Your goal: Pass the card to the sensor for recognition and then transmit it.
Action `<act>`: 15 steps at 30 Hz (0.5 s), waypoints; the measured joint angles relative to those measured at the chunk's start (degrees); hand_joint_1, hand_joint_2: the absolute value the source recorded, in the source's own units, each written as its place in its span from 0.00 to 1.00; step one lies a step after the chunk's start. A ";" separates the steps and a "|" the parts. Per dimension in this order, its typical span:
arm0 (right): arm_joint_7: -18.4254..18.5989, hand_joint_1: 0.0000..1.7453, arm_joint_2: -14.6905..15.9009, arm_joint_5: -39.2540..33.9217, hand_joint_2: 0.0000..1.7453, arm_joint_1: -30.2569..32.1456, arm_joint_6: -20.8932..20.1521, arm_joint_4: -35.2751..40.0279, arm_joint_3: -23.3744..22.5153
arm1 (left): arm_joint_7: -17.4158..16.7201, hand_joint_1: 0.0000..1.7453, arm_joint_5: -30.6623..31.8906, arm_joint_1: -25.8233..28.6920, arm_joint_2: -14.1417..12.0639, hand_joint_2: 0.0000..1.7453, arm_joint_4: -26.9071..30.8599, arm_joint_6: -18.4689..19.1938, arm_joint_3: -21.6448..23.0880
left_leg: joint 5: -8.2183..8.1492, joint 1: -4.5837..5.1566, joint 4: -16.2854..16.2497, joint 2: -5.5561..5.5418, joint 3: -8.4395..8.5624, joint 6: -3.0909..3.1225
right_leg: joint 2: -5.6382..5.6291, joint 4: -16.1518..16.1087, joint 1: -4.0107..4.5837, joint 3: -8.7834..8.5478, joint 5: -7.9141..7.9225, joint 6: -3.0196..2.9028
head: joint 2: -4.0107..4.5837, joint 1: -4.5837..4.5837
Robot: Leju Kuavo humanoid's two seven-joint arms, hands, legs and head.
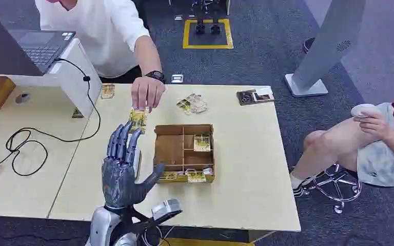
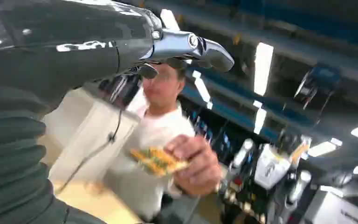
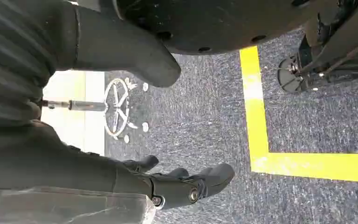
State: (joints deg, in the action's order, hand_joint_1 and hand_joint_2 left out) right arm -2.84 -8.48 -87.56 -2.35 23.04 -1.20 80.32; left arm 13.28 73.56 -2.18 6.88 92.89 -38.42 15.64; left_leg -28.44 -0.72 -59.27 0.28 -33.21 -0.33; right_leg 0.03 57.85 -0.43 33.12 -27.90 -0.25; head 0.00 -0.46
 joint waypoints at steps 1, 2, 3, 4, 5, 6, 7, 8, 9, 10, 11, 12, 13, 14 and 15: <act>0.02 0.00 0.07 0.16 1.00 -0.01 -0.25 0.00 0.22 | 0.91 0.00 1.46 -0.56 0.90 1.00 0.00 0.00 -1.64 | 0.00 0.00 0.00 0.00 0.01 0.00 | -0.01 0.00 0.00 0.00 0.00 0.00 | 0.00 -0.02; 0.06 0.00 0.15 0.42 1.00 -0.01 -0.37 -0.02 0.55 | 1.64 0.00 2.83 -1.12 1.58 1.00 0.00 0.00 -3.39 | 0.00 0.00 0.00 0.01 0.01 0.00 | -0.01 0.00 0.00 0.00 0.00 0.00 | 0.00 -0.02; 0.18 0.00 0.22 0.70 1.00 -0.02 -0.64 -0.02 0.90 | 2.17 0.00 4.08 -1.67 2.26 1.00 0.00 0.00 -4.83 | 0.00 0.00 0.00 0.01 0.01 0.00 | -0.01 0.00 0.00 0.00 0.00 0.00 | 0.00 -0.02; 0.33 0.00 0.31 0.86 1.00 -0.05 -0.92 -0.04 1.14 | 2.37 0.00 5.11 -2.23 2.93 1.00 0.00 0.00 -6.01 | 0.00 0.00 -0.01 0.00 0.02 0.00 | 0.00 0.00 0.00 0.00 0.00 0.00 | 0.00 -0.02; 0.57 0.00 0.42 0.90 1.00 -0.11 -1.18 -0.09 1.38 | 2.22 0.00 6.73 -2.78 3.54 1.00 0.00 0.00 -7.46 | 0.00 0.00 -0.01 0.00 0.02 0.00 | 0.00 0.00 0.00 0.00 0.00 0.00 | 0.00 -0.02; 0.61 0.00 0.50 0.90 1.00 -0.15 -1.32 -0.09 1.58 | 1.47 0.00 8.08 -3.29 3.77 1.00 0.00 0.00 -8.39 | 0.00 0.00 -0.01 0.00 0.02 0.00 | 0.00 0.00 0.00 0.00 0.01 0.00 | 0.00 -0.02; 0.70 0.00 0.55 0.90 1.00 -0.17 -1.45 -0.09 1.82 | 0.33 0.00 9.50 -3.76 3.92 1.00 0.00 0.00 -9.00 | 0.00 0.00 -0.01 0.00 0.03 0.00 | -0.01 0.01 0.00 0.00 0.01 0.00 | 0.00 -0.02; 0.77 0.00 0.64 0.90 1.00 -0.18 -1.56 -0.09 2.10 | -1.70 0.00 11.17 -4.21 3.94 1.00 0.00 0.00 -9.35 | 0.00 -0.01 -0.01 0.00 0.03 0.00 | -0.01 0.01 0.00 0.00 0.01 0.00 | 0.00 -0.02; 0.92 0.00 0.68 0.90 1.00 -0.21 -1.64 -0.09 2.36 | -4.09 0.00 12.58 -4.56 3.85 1.00 0.00 0.00 -9.35 | 0.00 -0.01 -0.01 0.00 0.03 0.00 | -0.01 0.01 0.00 0.00 0.01 0.00 | 0.00 -0.02; 1.03 0.00 0.72 0.90 1.00 -0.26 -1.73 -0.09 2.51 | -6.34 0.00 13.67 -4.87 3.76 1.00 -0.02 0.00 -9.35 | 0.00 -0.01 0.00 0.00 0.03 0.00 | -0.01 0.01 0.00 0.00 0.01 0.00 | 0.00 -0.02; 1.05 0.00 0.77 0.90 1.00 -0.27 -1.77 -0.09 2.67 | -8.37 0.00 14.63 -5.19 3.55 1.00 -0.06 0.00 -9.35 | 0.00 -0.01 0.00 0.00 0.03 0.00 | -0.01 0.01 0.00 0.00 0.00 0.00 | 0.00 -0.02; 1.05 0.00 0.81 0.90 1.00 -0.27 -1.82 -0.09 2.75 | -9.97 0.00 15.14 -5.47 3.30 1.00 -0.13 0.00 -9.35 | 0.00 -0.01 0.00 0.00 0.03 0.00 | -0.01 0.01 0.00 0.00 0.00 0.00 | 0.00 -0.02; 1.07 0.00 0.83 0.90 1.00 -0.28 -1.84 -0.07 2.82 | -11.21 0.00 15.22 -5.73 3.02 1.00 -0.24 0.00 -9.32 | 0.00 -0.01 0.00 0.00 0.03 0.00 | -0.01 0.01 0.00 0.00 0.00 0.00 | 0.00 -0.02; 1.07 0.00 0.88 0.90 1.00 -0.29 -1.88 -0.07 2.93 | -12.44 0.00 15.27 -5.99 2.63 1.00 -0.37 0.00 -9.24 | 0.00 -0.01 0.00 0.00 0.03 0.00 | -0.01 0.01 0.00 0.00 0.00 0.00 | 0.00 -0.02; 1.11 0.00 0.90 0.90 1.00 -0.30 -1.88 -0.07 3.06 | -13.23 0.00 15.27 -6.20 2.30 1.00 -0.44 0.00 -9.02 | 0.00 -0.01 0.00 0.01 0.03 0.00 | -0.01 0.01 0.00 0.00 0.00 0.00 | 0.00 -0.02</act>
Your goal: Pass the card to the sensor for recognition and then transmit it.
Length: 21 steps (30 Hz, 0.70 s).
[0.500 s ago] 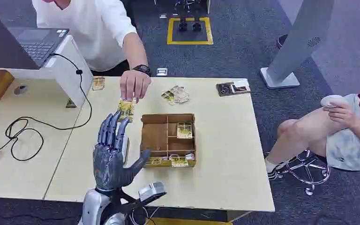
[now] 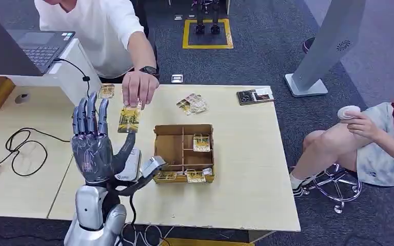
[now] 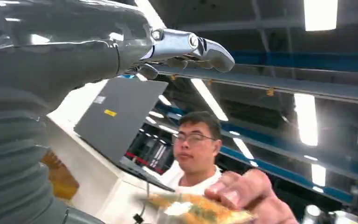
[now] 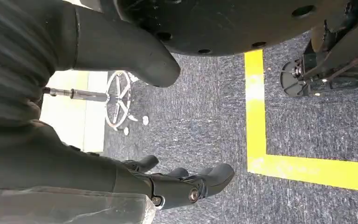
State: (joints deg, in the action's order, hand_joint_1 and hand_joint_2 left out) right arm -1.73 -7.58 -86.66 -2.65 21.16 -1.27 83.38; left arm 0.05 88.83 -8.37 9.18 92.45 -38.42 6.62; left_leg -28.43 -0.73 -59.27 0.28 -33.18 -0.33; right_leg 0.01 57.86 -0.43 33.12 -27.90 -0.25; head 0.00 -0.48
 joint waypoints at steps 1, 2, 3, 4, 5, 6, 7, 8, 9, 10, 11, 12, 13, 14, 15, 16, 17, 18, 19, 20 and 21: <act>0.02 0.00 0.02 0.00 1.00 -0.01 -0.04 0.00 0.07 | -0.16 0.00 0.00 -0.18 -0.33 1.00 -0.11 0.00 0.04 | 0.00 0.00 0.00 0.00 -0.01 0.00 | 0.00 0.00 0.00 0.00 0.00 0.00 | 0.00 0.00; 0.02 0.00 0.04 0.00 1.00 -0.02 -0.07 0.00 0.13 | -0.16 0.00 0.02 -0.26 -0.59 1.00 -0.22 0.00 0.07 | 0.00 0.00 0.00 0.00 -0.01 0.00 | 0.00 0.00 0.00 0.00 0.00 0.00 | 0.00 0.00; 0.09 0.00 0.06 0.00 1.00 -0.04 -0.07 0.00 0.20 | -0.16 0.00 0.02 -0.33 -0.79 1.00 -0.39 0.00 0.09 | 0.00 0.00 0.00 0.00 -0.01 0.00 | 0.00 0.00 0.00 0.00 0.00 0.00 | 0.00 0.00; 0.09 0.00 0.07 0.00 1.00 -0.04 -0.07 0.00 0.22 | -0.33 0.00 0.02 -0.39 -1.01 1.00 -0.50 0.00 0.09 | 0.00 0.00 0.00 0.00 -0.01 0.00 | 0.00 0.00 0.00 0.00 0.00 0.00 | 0.00 0.00; 0.09 0.00 0.09 -0.02 1.00 -0.03 -0.09 0.00 0.31 | -1.30 0.00 0.02 -0.52 -1.34 1.00 -0.66 0.00 0.22 | 0.00 0.01 0.00 0.00 -0.01 0.00 | 0.00 0.00 0.00 0.00 0.00 0.00 | 0.00 0.02; 0.09 0.00 0.11 -0.04 1.00 -0.04 -0.13 0.00 0.42 | -2.59 0.14 0.02 -0.70 -1.86 1.00 -0.87 0.00 0.64 | 0.00 0.01 0.00 0.00 0.00 0.00 | 0.00 0.00 0.00 0.00 0.00 0.00 | 0.00 0.00; 0.09 0.00 0.13 -0.07 1.00 -0.05 -0.13 0.00 0.53 | -3.91 0.34 0.02 -0.80 -2.45 1.00 -1.05 0.00 1.18 | 0.00 0.01 0.00 0.00 0.00 0.00 | 0.00 0.00 0.00 0.00 0.00 0.00 | 0.00 0.00; 0.09 0.00 0.15 -0.07 1.00 -0.05 -0.15 0.00 0.57 | -4.77 1.00 0.02 -0.86 -2.89 1.00 -1.22 0.00 1.53 | 0.00 0.01 0.00 0.00 0.00 0.00 | 0.00 -0.01 -0.01 0.00 0.00 0.00 | 0.00 0.00; 0.09 0.00 0.15 -0.09 1.00 -0.05 -0.20 0.00 0.59 | -5.76 1.00 0.02 -0.91 -3.17 1.00 -1.46 0.00 1.93 | 0.00 0.01 0.00 0.00 0.00 0.00 | 0.00 0.00 -0.01 0.00 0.00 0.00 | 0.00 0.00; 0.09 0.00 0.15 -0.11 1.00 -0.05 -0.22 0.00 0.59 | -6.76 1.00 0.02 -0.93 -3.48 1.00 -1.64 0.00 2.52 | 0.00 0.01 -0.01 0.00 0.00 0.00 | 0.00 0.00 -0.01 0.00 0.00 0.00 | 0.02 0.00; 0.09 0.00 0.15 -0.15 1.00 -0.06 -0.22 0.00 0.61 | -7.43 1.00 0.02 -0.93 -3.70 1.00 -1.79 0.00 3.04 | 0.00 0.01 0.00 0.00 0.00 0.00 | 0.00 0.00 -0.01 0.00 0.00 0.00 | 0.02 0.00; 0.09 0.00 0.17 -0.15 1.00 -0.06 -0.22 0.00 0.63 | -7.91 1.00 0.02 -0.93 -3.96 1.00 -1.88 0.00 3.50 | 0.00 0.01 0.00 0.00 0.00 0.00 | 0.00 0.00 -0.01 0.00 0.00 0.00 | 0.00 0.02; 0.09 0.00 0.17 -0.15 1.00 -0.06 -0.24 0.00 0.63 | -8.24 1.00 0.02 -0.93 -4.13 1.00 -1.97 0.00 4.00 | 0.00 0.01 0.00 0.00 0.00 0.00 | 0.00 0.00 -0.01 0.00 0.00 0.00 | 0.00 0.00; 0.09 0.00 0.17 -0.15 1.00 -0.06 -0.24 0.00 0.63 | -8.44 1.00 0.02 -0.93 -4.27 1.00 -2.01 0.00 4.31 | 0.00 0.01 -0.01 0.00 0.00 0.00 | 0.00 0.00 -0.01 0.00 0.00 0.00 | 0.00 0.02; 0.09 0.00 0.17 -0.15 1.00 -0.06 -0.24 0.00 0.66 | -8.55 1.00 0.02 -0.94 -4.35 1.00 -2.05 0.00 4.54 | 0.00 0.01 0.00 0.00 0.00 0.00 | 0.00 0.00 -0.01 0.00 0.00 0.00 | 0.00 0.02; 0.09 0.00 0.17 -0.15 1.00 -0.06 -0.24 0.00 0.66 | -8.70 1.00 0.02 -0.95 -4.51 1.00 -2.10 0.00 4.83 | 0.00 0.01 -0.01 0.00 0.00 0.00 | 0.00 0.00 -0.01 0.00 0.00 0.00 | 0.00 0.00; 0.09 0.00 0.17 -0.15 1.00 -0.06 -0.24 0.00 0.68 | -8.77 1.00 0.02 -0.95 -4.66 1.00 -2.23 0.00 5.20 | 0.00 0.01 0.00 0.00 0.00 0.00 | 0.00 0.00 -0.01 0.00 0.00 0.00 | 0.00 0.00; 0.09 0.00 0.17 -0.15 1.00 -0.07 -0.24 0.00 0.68 | -8.77 1.00 0.02 -0.94 -4.75 1.00 -2.34 0.00 5.36 | 0.00 0.01 0.00 0.00 0.00 0.00 | 0.00 0.00 0.00 0.00 0.00 0.00 | 0.00 0.00; 0.09 0.00 0.17 -0.15 1.00 -0.08 -0.24 0.00 0.68 | -8.77 1.00 0.00 -0.96 -4.83 1.00 -2.40 0.00 5.44 | 0.00 0.01 0.00 0.00 0.00 0.00 | -0.01 0.00 0.00 0.00 0.00 0.00 | 0.00 0.00; 0.09 0.00 0.17 -0.17 1.00 -0.07 -0.24 0.00 0.70 | -8.77 1.00 -0.09 -1.02 -4.90 1.00 -2.51 0.00 5.57 | 0.00 0.01 0.00 0.01 0.00 0.00 | -0.01 0.00 0.00 0.00 0.00 0.00 | 0.00 0.00; 0.09 0.00 0.17 -0.17 1.00 -0.07 -0.24 0.00 0.70 | -8.77 1.00 -0.17 -1.06 -4.96 1.00 -2.62 0.00 5.68 | 0.00 0.01 0.00 0.01 0.00 0.00 | -0.01 0.00 0.00 0.00 0.00 0.00 | 0.00 0.00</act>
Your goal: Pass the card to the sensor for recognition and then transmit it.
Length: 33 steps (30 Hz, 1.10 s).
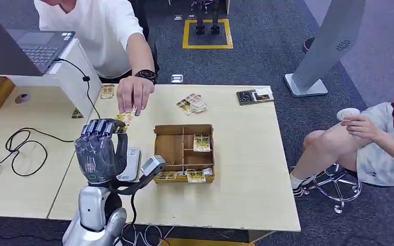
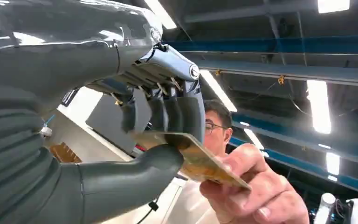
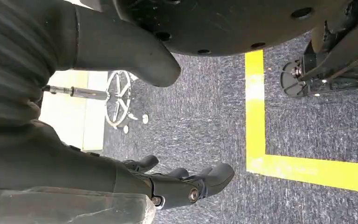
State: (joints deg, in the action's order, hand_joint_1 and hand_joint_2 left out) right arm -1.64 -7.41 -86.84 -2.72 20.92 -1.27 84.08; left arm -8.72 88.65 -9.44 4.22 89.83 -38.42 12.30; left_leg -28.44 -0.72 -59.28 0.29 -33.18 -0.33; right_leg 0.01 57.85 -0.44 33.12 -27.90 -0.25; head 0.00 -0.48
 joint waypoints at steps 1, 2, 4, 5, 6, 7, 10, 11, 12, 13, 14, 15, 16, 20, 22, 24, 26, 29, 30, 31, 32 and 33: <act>0.00 0.00 0.02 -0.02 1.00 0.00 0.00 0.00 0.00 | 0.13 1.00 -0.02 -0.05 -0.07 1.00 -0.11 0.00 0.13 | 0.00 0.00 0.00 0.00 0.00 0.00 | 0.00 0.00 0.00 0.00 0.00 0.00 | 0.00 0.00; 0.00 0.00 0.02 -0.02 1.00 -0.01 0.00 0.00 0.00 | 0.24 1.00 -0.04 -0.05 -0.09 1.00 -0.20 0.00 0.22 | 0.00 0.00 0.00 0.00 0.00 0.00 | 0.01 0.00 0.00 0.00 0.00 0.00 | 0.00 0.00; 0.00 0.00 0.02 -0.04 1.00 0.00 0.00 0.00 0.00 | 0.31 1.00 -0.09 -0.07 -0.11 1.00 -0.42 0.00 0.50 | 0.00 0.00 0.00 0.00 0.00 0.00 | 0.00 0.00 0.00 0.00 0.00 0.00 | 0.00 0.00; 0.00 0.00 0.02 -0.04 1.00 0.00 0.00 0.00 0.00 | 0.37 1.00 -0.13 -0.06 -0.11 1.00 -0.57 0.00 0.57 | 0.00 0.00 0.00 0.00 0.00 0.00 | 0.00 0.00 0.00 0.00 0.00 0.00 | 0.00 0.00; 0.00 0.00 0.02 -0.07 1.00 0.00 0.00 0.00 0.00 | 0.42 1.00 -0.15 -0.05 -0.11 1.00 -0.70 0.00 0.61 | 0.00 0.00 0.00 0.00 0.00 0.00 | 0.00 0.00 0.00 0.00 0.00 0.00 | 0.00 0.02; 0.00 0.00 0.02 -0.18 1.00 0.00 0.00 0.00 0.02 | 0.44 1.00 -0.20 -0.06 -0.11 1.00 -0.83 0.00 0.68 | 0.00 0.00 0.00 0.00 0.00 0.00 | 0.00 0.00 0.00 0.00 0.00 0.00 | 0.00 0.00; -0.02 0.00 0.02 -0.17 1.00 0.00 0.00 0.00 0.02 | 1.07 1.00 -0.68 -0.05 -0.11 1.00 -1.12 0.00 0.77 | 0.00 0.00 0.00 0.00 0.00 0.00 | 0.00 0.00 0.00 0.00 0.00 0.00 | 0.00 0.00; -0.02 0.00 0.02 -0.17 1.00 0.00 0.00 0.00 0.04 | 1.27 1.00 -0.77 -0.04 -0.11 1.00 -1.16 0.00 0.79 | 0.00 0.00 0.00 0.00 0.00 0.00 | 0.00 0.00 0.00 0.00 0.00 0.00 | 0.00 0.00; -0.02 0.00 0.02 -0.20 1.00 0.00 0.00 0.00 0.04 | 1.60 1.00 -1.11 -0.04 -0.11 1.00 -1.18 0.00 0.79 | 0.00 0.00 0.00 0.00 0.00 0.00 | 0.00 0.00 0.00 0.00 0.00 0.00 | 0.00 0.00; -0.02 0.00 0.02 -0.20 1.00 0.00 0.00 0.00 0.04 | 1.99 1.00 -1.38 -0.04 -0.09 1.00 -1.23 0.00 0.79 | 0.00 0.00 0.00 0.00 0.00 0.00 | 0.00 0.00 0.00 0.00 0.00 0.00 | 0.00 0.00; -0.04 0.00 0.02 -0.22 1.00 0.00 0.00 0.00 0.04 | 2.30 1.00 -1.64 -0.03 -0.09 1.00 -1.27 0.00 0.79 | 0.00 0.00 0.00 0.00 0.00 0.00 | 0.00 0.00 0.00 0.00 0.00 0.00 | 0.00 0.00; -0.07 0.00 0.02 -0.24 1.00 0.00 0.00 0.00 0.04 | 3.11 1.00 -2.34 -0.03 -0.02 1.00 -1.31 0.00 0.79 | 0.00 0.00 0.00 0.00 0.00 0.00 | 0.00 0.00 0.00 0.00 0.00 0.00 | 0.00 0.00; -0.04 0.00 0.02 -0.26 1.00 0.00 0.00 0.00 0.05 | 4.32 1.00 -3.36 -0.02 0.11 1.00 -1.42 0.00 0.79 | 0.00 0.00 0.00 0.00 -0.01 0.00 | 0.00 0.00 0.00 0.00 0.00 0.00 | 0.00 0.00; -0.04 0.00 0.02 -0.81 1.00 0.00 0.04 0.00 0.07 | 11.09 1.00 -8.90 0.06 1.71 1.00 -2.17 0.00 -0.33 | 0.00 0.00 0.00 -0.01 -0.02 0.00 | 0.01 0.00 0.00 -0.01 0.00 0.00 | 0.00 0.00; -0.07 0.00 0.02 -0.96 1.00 0.00 0.09 0.00 0.07 | 14.47 1.00 -12.66 0.06 3.13 1.00 -2.80 0.00 -1.47 | 0.00 0.01 0.00 0.00 -0.01 0.00 | 0.01 0.00 -0.01 -0.01 0.00 0.00 | 0.00 0.00; -0.07 0.00 0.02 -0.96 1.00 0.00 0.09 0.00 0.07 | 15.10 1.00 -13.36 0.07 3.87 1.00 -3.19 0.00 -2.12 | 0.00 0.01 0.00 -0.01 -0.01 0.00 | 0.01 0.00 -0.01 -0.01 0.00 0.00 | 0.00 0.00; -0.07 0.00 0.02 -0.96 1.00 0.00 0.11 0.00 0.07 | 15.50 1.00 -13.82 0.07 4.37 1.00 -3.46 0.00 -2.54 | 0.00 0.01 0.00 -0.01 -0.01 0.00 | 0.02 0.00 -0.01 -0.01 0.00 0.00 | 0.00 0.00; -0.07 0.00 0.02 -1.42 1.00 -0.01 0.31 0.00 0.07 | 20.45 1.00 -24.81 -0.21 5.46 1.00 -5.09 0.00 -3.37 | 0.00 0.01 -0.01 -0.01 0.00 0.00 | 0.02 0.00 -0.01 -0.01 0.00 0.00 | 0.00 0.00; -0.07 0.00 0.02 -1.68 1.00 -0.03 0.46 0.00 0.07 | 21.62 1.00 -30.89 -0.40 5.66 1.00 -6.02 0.00 -3.36 | 0.00 0.01 -0.01 -0.01 0.01 0.00 | 0.01 0.00 -0.01 0.00 0.00 0.00 | 0.00 0.02; -0.07 0.00 0.00 -1.95 1.00 -0.03 0.53 0.02 0.07 | 21.92 1.00 -34.89 -0.47 5.70 1.00 -6.52 0.00 -3.28 | 0.00 0.00 -0.01 0.00 0.01 0.00 | 0.00 0.00 -0.01 0.00 0.00 0.00 | 0.00 0.02; -0.07 0.00 0.00 -2.08 1.00 -0.04 0.61 0.02 0.07 | 21.97 1.00 -37.66 -0.52 5.70 1.00 -6.76 0.00 -3.12 | 0.00 0.00 -0.01 0.01 0.02 0.00 | -0.02 0.00 -0.01 0.00 0.00 0.00 | 0.00 0.00; -0.07 0.00 0.00 -2.16 1.00 -0.02 0.92 0.02 0.07 | 21.88 1.00 -44.02 -0.67 5.57 1.00 -7.17 0.02 -2.53 | 0.00 0.00 -0.01 0.02 0.02 0.00 | -0.03 0.00 -0.01 0.01 0.00 0.00 | 0.00 0.00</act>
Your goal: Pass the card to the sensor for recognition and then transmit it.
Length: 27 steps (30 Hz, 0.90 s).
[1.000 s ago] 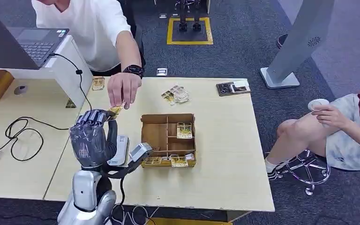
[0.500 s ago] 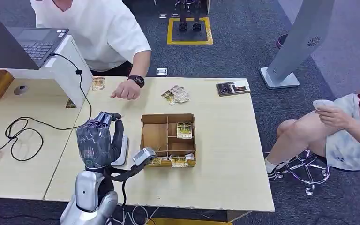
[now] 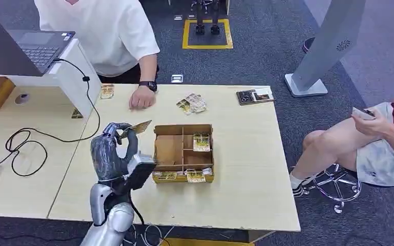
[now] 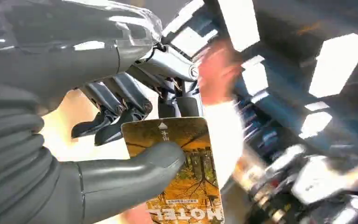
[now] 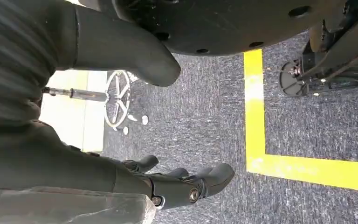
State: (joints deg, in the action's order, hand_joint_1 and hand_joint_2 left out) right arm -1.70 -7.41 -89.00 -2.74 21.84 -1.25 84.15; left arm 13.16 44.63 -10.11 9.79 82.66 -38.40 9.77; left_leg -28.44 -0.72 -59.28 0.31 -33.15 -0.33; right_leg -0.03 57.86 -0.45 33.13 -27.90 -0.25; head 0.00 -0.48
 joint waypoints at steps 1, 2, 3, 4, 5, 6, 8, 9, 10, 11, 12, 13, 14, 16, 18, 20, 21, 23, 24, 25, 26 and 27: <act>-0.04 0.00 0.00 -0.04 1.00 0.02 0.35 0.04 0.00 | -0.11 1.00 -5.72 -0.23 -0.31 1.00 -0.32 0.06 0.80 | 0.00 0.00 0.00 -0.02 -0.01 0.00 | 0.03 0.00 0.00 0.00 0.00 0.00 | 0.00 0.02; -0.11 0.00 -0.02 -0.07 1.00 0.00 0.61 0.04 0.00 | -0.26 1.00 -10.29 -0.43 -0.67 1.00 -0.56 0.20 2.00 | 0.00 0.00 0.00 -0.04 -0.01 0.00 | 0.05 0.00 0.00 -0.01 0.00 0.00 | 0.00 0.00; -0.13 0.00 -0.04 -0.07 1.00 -0.04 0.81 0.07 0.00 | -0.37 1.00 -13.52 -0.55 -1.05 1.00 -0.76 0.33 3.22 | 0.00 0.00 0.00 -0.06 -0.02 0.00 | 0.06 0.00 0.00 -0.01 0.00 0.00 | 0.00 0.02; -0.15 0.00 -0.07 -0.09 1.00 -0.08 0.92 0.07 0.00 | -0.37 1.00 -14.95 -0.65 -1.40 1.00 -0.94 0.35 4.22 | 0.00 0.00 0.00 -0.05 -0.02 0.00 | 0.05 0.00 0.00 -0.01 0.00 0.00 | 0.00 0.00; -0.17 0.00 -0.07 -0.09 1.00 -0.09 0.98 0.09 0.00 | -0.35 1.00 -15.78 -0.78 -1.73 1.00 -1.18 0.33 5.13 | 0.00 0.00 0.00 -0.04 -0.02 0.00 | 0.04 0.00 0.00 -0.01 0.00 0.00 | 0.00 0.00; -0.20 0.00 -0.07 -0.09 1.00 -0.08 1.03 0.09 0.00 | -0.35 1.00 -16.20 -0.95 -1.97 1.00 -1.38 0.33 5.70 | 0.00 0.00 0.00 -0.03 -0.02 0.00 | 0.04 0.00 0.00 -0.01 0.00 0.00 | 0.00 0.00; -0.26 0.00 -0.09 -0.09 1.00 -0.08 1.20 0.11 0.00 | -0.35 1.00 -17.86 -1.25 -2.40 1.00 -1.66 0.50 6.60 | 0.00 0.01 0.00 -0.04 -0.02 0.00 | 0.04 0.00 0.00 -0.01 0.00 0.00 | 0.00 0.02; -0.37 0.00 -0.09 -0.09 1.00 -0.08 1.31 0.11 0.00 | -0.35 1.00 -19.92 -1.41 -2.73 1.00 -1.81 0.90 7.06 | 0.00 0.01 0.00 -0.03 -0.02 0.00 | 0.04 0.00 0.00 -0.01 0.00 0.00 | 0.00 0.00; -0.39 0.00 -0.09 -0.09 1.00 -0.08 1.35 0.11 0.00 | -0.39 1.00 -22.28 -1.53 -2.97 1.00 -1.94 1.58 7.50 | 0.00 0.02 0.00 -0.03 -0.02 0.00 | 0.04 0.00 0.00 -0.01 0.00 0.00 | 0.00 0.00; -0.42 0.00 -0.09 -0.09 1.00 -0.07 1.40 0.11 0.00 | -0.52 1.00 -24.80 -1.69 -3.32 1.00 -2.05 2.45 7.93 | 0.00 0.02 0.00 -0.04 -0.02 0.00 | 0.05 -0.01 0.00 -0.01 0.00 0.00 | 0.00 0.00; -0.50 0.00 -0.09 -0.09 1.00 -0.07 1.44 0.11 0.00 | -0.57 1.00 -27.59 -1.84 -3.67 1.00 -2.16 3.56 8.30 | 0.00 0.02 0.00 -0.04 -0.02 0.00 | 0.04 -0.01 0.00 -0.01 0.00 0.00 | 0.00 0.00; -0.57 0.00 -0.09 -0.09 1.00 -0.08 1.51 0.11 0.00 | -0.74 1.00 -30.14 -2.01 -3.91 1.00 -2.34 4.71 8.67 | 0.00 0.02 0.00 -0.04 -0.02 0.00 | 0.05 -0.01 0.00 -0.01 0.00 0.00 | 0.00 0.00; -0.63 0.00 -0.09 -0.09 1.00 -0.07 1.57 0.11 0.00 | -1.07 1.00 -32.59 -2.27 -4.41 1.00 -2.58 5.92 9.11 | 0.00 0.01 0.00 -0.04 -0.02 0.00 | 0.05 -0.01 0.00 -0.01 0.00 0.00 | 0.00 0.00; -0.68 0.00 -0.09 -0.09 1.00 -0.05 1.68 0.11 0.00 | -1.22 1.00 -35.40 -2.57 -5.09 1.00 -3.14 7.25 9.50 | 0.00 0.01 0.00 -0.02 -0.01 0.00 | 0.03 -0.01 0.00 -0.01 0.00 0.00 | 0.00 0.00; -0.72 0.00 -0.09 -0.09 1.00 -0.01 1.75 0.11 0.00 | -1.60 1.00 -36.83 -3.02 -5.86 1.00 -3.91 7.96 9.88 | 0.00 0.01 0.00 -0.02 -0.01 0.00 | 0.03 -0.01 0.00 -0.01 0.00 0.00 | 0.00 0.00; -0.81 0.00 -0.09 -0.09 1.00 0.00 1.75 0.11 0.00 | -2.27 1.00 -37.44 -3.51 -6.75 1.00 -4.80 8.98 10.29 | 0.00 0.01 0.00 -0.03 -0.01 0.00 | 0.03 0.00 0.00 -0.01 0.00 0.00 | 0.00 0.00; -0.83 0.00 -0.09 -0.09 1.00 -0.01 1.68 0.11 0.00 | -2.89 1.00 -37.53 -3.89 -7.19 1.00 -5.36 9.49 10.47 | 0.00 0.01 0.00 -0.03 -0.01 0.00 | 0.03 0.00 0.00 -0.01 0.00 0.00 | 0.00 0.00; -0.96 0.00 -0.09 -0.09 1.00 -0.01 1.55 0.11 0.00 | -3.96 1.00 -37.57 -4.58 -7.89 1.00 -6.73 10.36 10.77 | 0.00 0.01 0.00 -0.02 -0.01 0.00 | 0.02 0.00 0.00 0.00 0.00 0.00 | 0.00 0.00; -1.05 0.00 -0.09 -0.09 1.00 0.00 1.49 0.11 0.00 | -4.48 1.00 -37.42 -4.93 -8.22 1.00 -7.52 10.67 10.84 | 0.00 0.01 0.00 -0.02 -0.01 0.00 | 0.03 0.00 0.00 0.00 0.00 0.00 | 0.00 0.00; -1.07 0.00 -0.09 -0.09 1.00 0.01 1.46 0.11 0.00 | -4.91 1.00 -37.18 -5.27 -8.50 1.00 -8.31 10.80 10.88 | 0.00 0.01 0.00 -0.02 -0.01 0.00 | 0.03 0.00 0.00 -0.01 0.00 0.00 | 0.00 0.02; -1.11 0.00 -0.09 -0.09 1.00 0.00 1.40 0.11 0.00 | -5.40 1.00 -36.72 -5.67 -8.78 1.00 -9.34 10.80 10.90 | 0.00 0.01 0.00 -0.02 -0.01 0.00 | 0.03 0.00 0.00 -0.01 0.00 0.00 | 0.00 0.00; -1.16 0.00 -0.09 -0.09 1.00 0.00 1.40 0.11 0.00 | -5.55 1.00 -36.50 -5.98 -9.01 1.00 -10.12 10.78 10.90 | 0.00 0.01 0.00 -0.02 -0.01 0.00 | 0.03 0.00 0.00 -0.01 0.00 0.00 | 0.00 0.00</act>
State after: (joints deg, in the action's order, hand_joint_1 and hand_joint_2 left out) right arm -2.86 -7.50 -89.09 -2.74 23.23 -1.14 84.15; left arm 7.61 8.13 -16.09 0.79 72.54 -27.63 20.68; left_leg -28.43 -0.71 -59.28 0.29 -33.16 -0.33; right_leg 0.00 57.86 -0.45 33.12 -27.90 -0.25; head 0.00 -0.48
